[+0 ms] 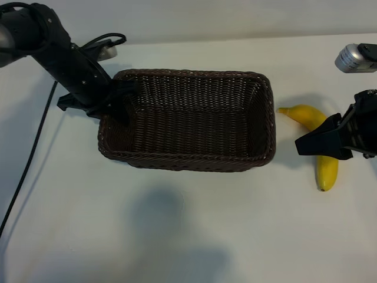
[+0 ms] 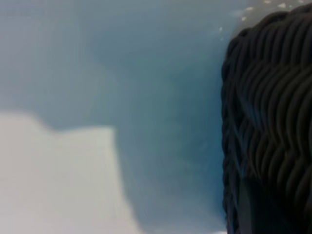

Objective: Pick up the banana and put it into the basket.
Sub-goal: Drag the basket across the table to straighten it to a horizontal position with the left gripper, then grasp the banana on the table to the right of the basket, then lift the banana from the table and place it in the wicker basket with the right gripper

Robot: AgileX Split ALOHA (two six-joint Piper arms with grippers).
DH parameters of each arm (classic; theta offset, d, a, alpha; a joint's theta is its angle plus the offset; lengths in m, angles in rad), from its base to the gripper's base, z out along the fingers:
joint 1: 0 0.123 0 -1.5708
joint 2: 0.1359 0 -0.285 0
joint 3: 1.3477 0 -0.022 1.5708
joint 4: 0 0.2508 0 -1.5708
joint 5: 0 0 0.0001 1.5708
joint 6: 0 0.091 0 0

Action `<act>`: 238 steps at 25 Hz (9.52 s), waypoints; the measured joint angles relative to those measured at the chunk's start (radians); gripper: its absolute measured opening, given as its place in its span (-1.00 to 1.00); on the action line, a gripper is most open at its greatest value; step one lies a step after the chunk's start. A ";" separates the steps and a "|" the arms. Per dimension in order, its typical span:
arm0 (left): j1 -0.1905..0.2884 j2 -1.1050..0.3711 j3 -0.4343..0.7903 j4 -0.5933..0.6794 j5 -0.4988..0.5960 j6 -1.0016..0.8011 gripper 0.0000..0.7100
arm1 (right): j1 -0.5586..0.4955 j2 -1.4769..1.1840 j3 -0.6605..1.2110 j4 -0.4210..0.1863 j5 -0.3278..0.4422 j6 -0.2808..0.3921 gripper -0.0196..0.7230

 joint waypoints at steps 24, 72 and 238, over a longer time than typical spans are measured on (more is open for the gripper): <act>-0.003 -0.049 0.000 0.057 0.040 -0.054 0.35 | 0.000 0.000 0.000 0.000 0.001 0.000 0.32; 0.160 -0.777 0.292 0.544 0.229 -0.235 0.35 | 0.000 0.000 0.000 0.000 0.002 0.007 0.32; 0.160 -2.113 0.972 0.435 0.117 -0.182 0.35 | 0.336 0.495 -0.649 -0.837 0.062 0.222 0.19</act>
